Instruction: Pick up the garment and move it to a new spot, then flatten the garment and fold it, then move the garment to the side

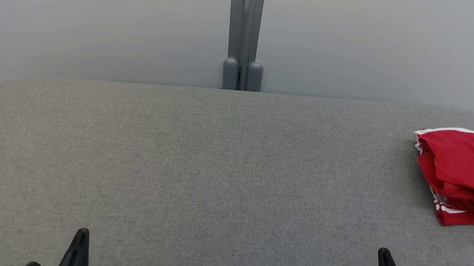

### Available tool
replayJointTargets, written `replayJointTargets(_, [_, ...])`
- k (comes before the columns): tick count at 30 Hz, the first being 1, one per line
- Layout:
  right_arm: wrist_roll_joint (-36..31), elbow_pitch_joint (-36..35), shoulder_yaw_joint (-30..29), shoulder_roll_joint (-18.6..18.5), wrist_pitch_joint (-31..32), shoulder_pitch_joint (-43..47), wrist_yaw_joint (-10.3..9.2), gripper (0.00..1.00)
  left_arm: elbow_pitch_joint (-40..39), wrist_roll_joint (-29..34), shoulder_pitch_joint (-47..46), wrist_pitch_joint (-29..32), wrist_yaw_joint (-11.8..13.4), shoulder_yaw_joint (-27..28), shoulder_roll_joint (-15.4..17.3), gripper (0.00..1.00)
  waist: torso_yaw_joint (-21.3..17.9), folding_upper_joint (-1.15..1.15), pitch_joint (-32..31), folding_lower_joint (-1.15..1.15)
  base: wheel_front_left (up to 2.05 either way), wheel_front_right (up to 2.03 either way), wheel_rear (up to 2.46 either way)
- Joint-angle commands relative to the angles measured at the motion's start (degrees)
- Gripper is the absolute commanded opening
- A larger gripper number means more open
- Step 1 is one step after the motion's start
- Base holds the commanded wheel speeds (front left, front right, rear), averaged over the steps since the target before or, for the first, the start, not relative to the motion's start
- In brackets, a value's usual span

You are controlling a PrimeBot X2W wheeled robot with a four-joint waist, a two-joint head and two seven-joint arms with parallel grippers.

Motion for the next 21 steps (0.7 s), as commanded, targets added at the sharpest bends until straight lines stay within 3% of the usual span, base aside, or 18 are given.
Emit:
replayJointTargets(1, [2.4,-0.9,-0.6,0.1,0.6,-2.0,-0.01,0.0,-0.5,-2.7,-2.2,0.4,-0.4,0.5,0.6,0.0,0.0,0.0,0.1,0.0,0.0,0.0,0.0])
replayJointTargets(21, [19.0,-1.0,-3.6,0.7,5.3,-4.6,-0.02,0.0,2.0,-21.2,-6.8,4.4,-2.6,2.6,1.3,0.0,0.3,0.0,1.1,0.0,0.0,0.0,0.0])
